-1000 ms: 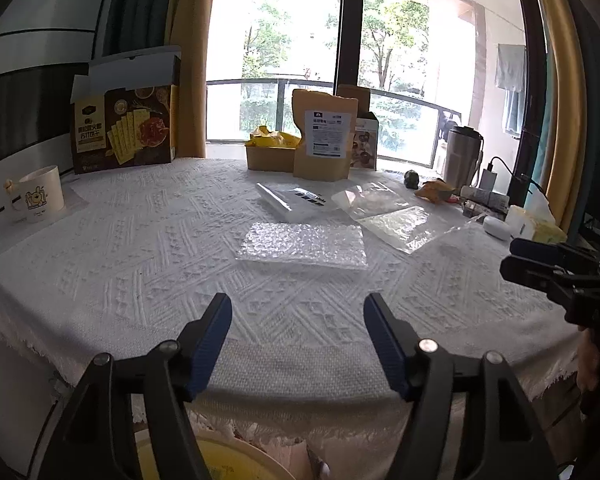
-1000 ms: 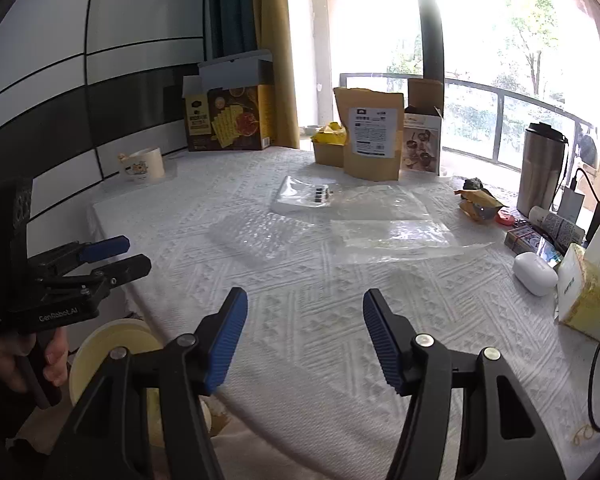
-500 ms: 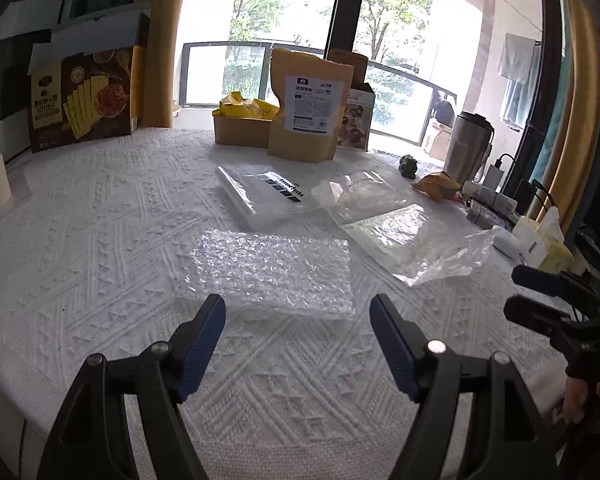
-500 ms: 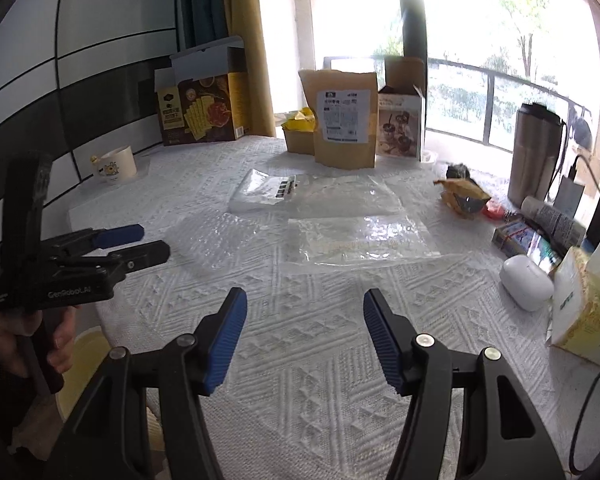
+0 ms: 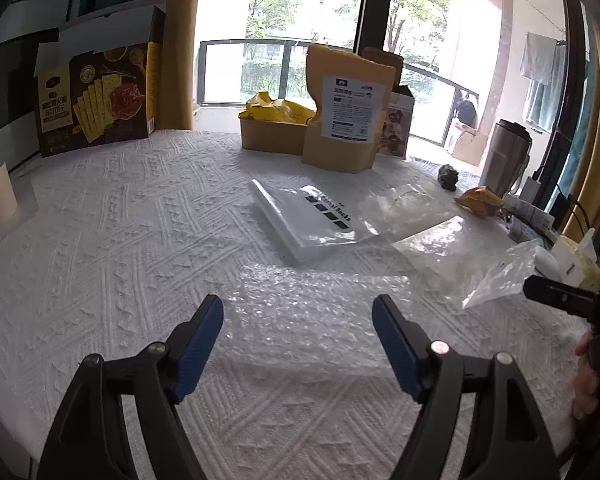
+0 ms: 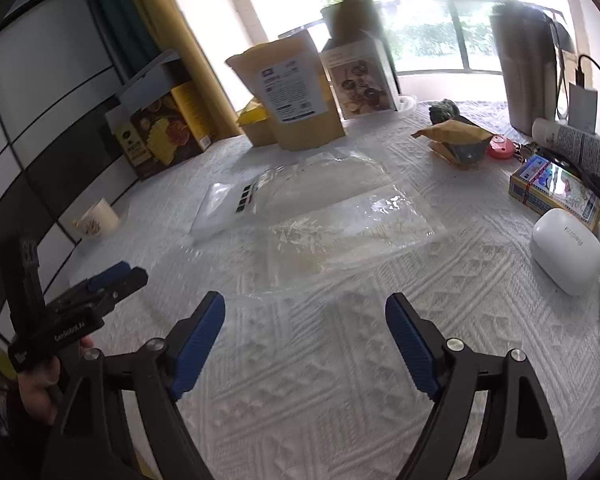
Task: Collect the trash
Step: 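Grasp the bubble-wrap sheet with the left tool while the right tool grasps the clear plastic bag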
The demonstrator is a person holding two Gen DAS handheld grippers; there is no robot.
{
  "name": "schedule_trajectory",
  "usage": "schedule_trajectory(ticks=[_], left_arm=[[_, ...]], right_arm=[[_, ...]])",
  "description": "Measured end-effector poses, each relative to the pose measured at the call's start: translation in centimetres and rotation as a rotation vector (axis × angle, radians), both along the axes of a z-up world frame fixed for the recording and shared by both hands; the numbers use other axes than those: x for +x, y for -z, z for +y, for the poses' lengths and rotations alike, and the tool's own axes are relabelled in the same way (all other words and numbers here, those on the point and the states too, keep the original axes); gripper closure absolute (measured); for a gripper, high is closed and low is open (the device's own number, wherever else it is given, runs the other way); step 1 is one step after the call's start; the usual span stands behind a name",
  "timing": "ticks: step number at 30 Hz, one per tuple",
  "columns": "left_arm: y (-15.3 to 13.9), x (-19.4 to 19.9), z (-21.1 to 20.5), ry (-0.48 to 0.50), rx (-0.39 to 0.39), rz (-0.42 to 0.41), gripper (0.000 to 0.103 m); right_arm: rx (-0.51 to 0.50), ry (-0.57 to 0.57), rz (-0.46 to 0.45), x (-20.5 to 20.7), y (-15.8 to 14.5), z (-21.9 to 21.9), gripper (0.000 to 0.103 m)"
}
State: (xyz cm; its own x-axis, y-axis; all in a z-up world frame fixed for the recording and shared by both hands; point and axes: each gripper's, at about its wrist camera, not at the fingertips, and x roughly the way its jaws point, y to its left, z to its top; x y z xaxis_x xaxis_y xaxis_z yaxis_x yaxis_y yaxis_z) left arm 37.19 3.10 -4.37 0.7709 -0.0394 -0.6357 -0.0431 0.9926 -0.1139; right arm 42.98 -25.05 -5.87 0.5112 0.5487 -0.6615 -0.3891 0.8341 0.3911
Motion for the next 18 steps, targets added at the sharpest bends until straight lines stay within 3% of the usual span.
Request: schedule_trajectory(ticks=[4,8,12,18], left_arm=[[0.6,1.1,1.4,-0.01,-0.051,0.047,0.022],[0.6,1.6,1.8,-0.025,-0.031,0.056,0.022],[2.0,3.0,1.3,0.05,-0.064,0.173,0.022],[2.1,3.4,0.0,0.087,0.004,0.188,0.021]], right_arm=[[0.007,0.035,0.04,1.5,0.6,0.0,0.022],[0.038,0.061,0.036,1.8,0.5,-0.5,0.022],[0.05,0.086,0.02,1.5,-0.1,-1.3,0.022],[0.107,0.125,0.069,3.3,0.5,-2.0,0.022]])
